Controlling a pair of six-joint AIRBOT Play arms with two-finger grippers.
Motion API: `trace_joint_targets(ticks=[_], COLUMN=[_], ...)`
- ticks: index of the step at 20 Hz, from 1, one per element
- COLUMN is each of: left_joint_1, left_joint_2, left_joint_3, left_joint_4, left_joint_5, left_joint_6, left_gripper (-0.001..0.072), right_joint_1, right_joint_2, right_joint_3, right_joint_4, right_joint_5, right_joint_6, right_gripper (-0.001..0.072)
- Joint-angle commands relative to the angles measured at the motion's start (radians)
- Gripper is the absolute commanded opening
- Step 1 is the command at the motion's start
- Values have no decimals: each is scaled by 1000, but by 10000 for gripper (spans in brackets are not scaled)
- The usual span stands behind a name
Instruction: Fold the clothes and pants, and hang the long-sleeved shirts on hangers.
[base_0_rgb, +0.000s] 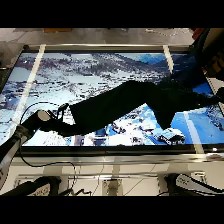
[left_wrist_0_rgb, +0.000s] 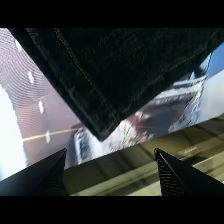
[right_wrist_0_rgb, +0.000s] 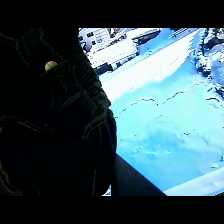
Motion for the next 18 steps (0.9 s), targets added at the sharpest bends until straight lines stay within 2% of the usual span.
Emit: trace_joint_targets(ticks=[1, 2, 3, 4, 6, 7, 8, 12, 15, 18], left_joint_1=[48, 59, 67, 71, 72, 74, 78, 166, 276, 388], left_joint_2=[-121, -155, -186, -215, -253, -259, -258, -251, -214, -172], left_joint_3=[-7, -6, -6, -6, -6, -5, 4, 188, 433, 682], left_joint_4=[-209, -272, -336, -401, -499, -543, -586, -761, -856, -856], left_joint_5=[40, 40, 40, 44, 75, 87, 92, 31, 10, 42], left_joint_6=[121, 179, 244, 299, 346, 356, 365, 366, 357, 343], left_gripper=[587, 572, 514, 390, 226, 81, 41, 40, 38, 38], right_joint_1=[-1, -1, -1, -1, -1, -1, -1, -1, -1, -1], right_joint_2=[0, 0, 0, 0, 0, 0, 0, 3, 3, 3], right_joint_3=[0, 0, 0, 0, 0, 0, 0, 26, 116, 227], right_joint_4=[1, 2, 2, 2, 11, 30, 68, 292, 312, 275], right_joint_5=[-5, -7, -7, -7, -7, -11, -26, -114, -161, -206], right_joint_6=[-4, -4, -4, -4, -4, -4, -4, -31, -31, -30], right_gripper=[31, 31, 31, 31, 32, 32, 31, 32, 31, 31])
